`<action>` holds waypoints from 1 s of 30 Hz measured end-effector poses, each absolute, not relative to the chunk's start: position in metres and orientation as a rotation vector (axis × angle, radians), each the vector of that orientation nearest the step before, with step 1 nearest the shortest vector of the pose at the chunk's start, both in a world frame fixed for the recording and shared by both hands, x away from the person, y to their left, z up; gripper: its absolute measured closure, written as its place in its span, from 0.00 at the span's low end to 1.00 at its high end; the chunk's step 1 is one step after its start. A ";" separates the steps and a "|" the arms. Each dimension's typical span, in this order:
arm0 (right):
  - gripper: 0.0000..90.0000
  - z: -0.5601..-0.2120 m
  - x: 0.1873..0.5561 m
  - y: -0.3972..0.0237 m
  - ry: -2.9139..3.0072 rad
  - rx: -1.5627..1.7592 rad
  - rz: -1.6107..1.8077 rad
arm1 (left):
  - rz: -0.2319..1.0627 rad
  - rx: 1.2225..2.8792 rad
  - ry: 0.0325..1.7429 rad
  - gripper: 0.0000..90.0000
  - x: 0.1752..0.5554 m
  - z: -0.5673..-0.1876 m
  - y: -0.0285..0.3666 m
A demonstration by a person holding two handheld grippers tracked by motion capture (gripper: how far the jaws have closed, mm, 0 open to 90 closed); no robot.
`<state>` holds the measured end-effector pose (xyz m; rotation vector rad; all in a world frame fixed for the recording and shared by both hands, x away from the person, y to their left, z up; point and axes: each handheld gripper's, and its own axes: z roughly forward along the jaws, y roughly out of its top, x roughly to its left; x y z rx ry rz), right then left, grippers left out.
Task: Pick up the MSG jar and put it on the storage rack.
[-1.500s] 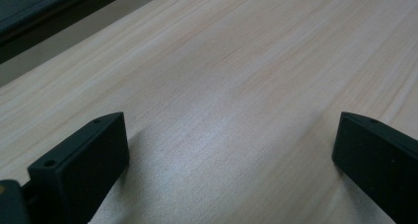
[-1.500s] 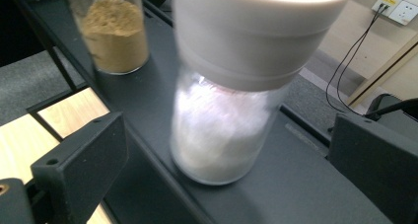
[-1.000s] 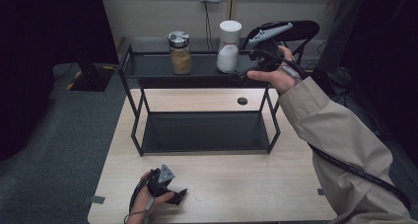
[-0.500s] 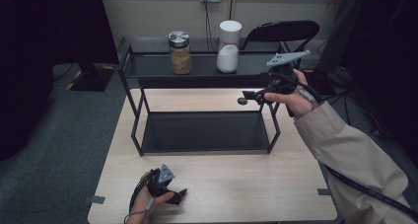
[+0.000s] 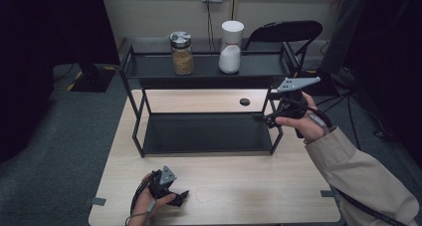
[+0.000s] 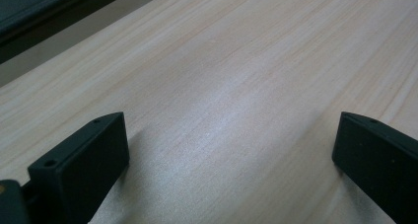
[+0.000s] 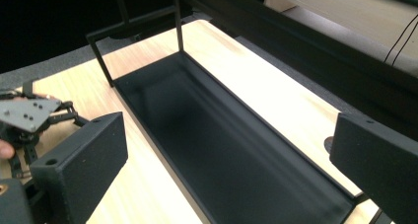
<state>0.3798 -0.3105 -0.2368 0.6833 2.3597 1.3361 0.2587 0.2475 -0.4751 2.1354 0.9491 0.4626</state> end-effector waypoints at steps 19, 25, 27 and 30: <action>0.00 -0.298 0.356 -0.334 2.388 0.667 1.354 | 0.463 2.139 0.947 0.00 0.259 -0.475 0.248; 0.00 -0.314 0.350 -0.337 2.410 0.655 1.351 | 0.463 2.138 0.947 0.00 0.259 -0.475 0.248; 0.00 -0.319 0.349 -0.339 2.411 0.668 1.359 | 0.463 2.139 0.947 0.00 0.259 -0.475 0.248; 0.00 -0.327 0.346 -0.342 2.411 0.669 1.363 | 0.463 2.139 0.947 0.00 0.259 -0.475 0.248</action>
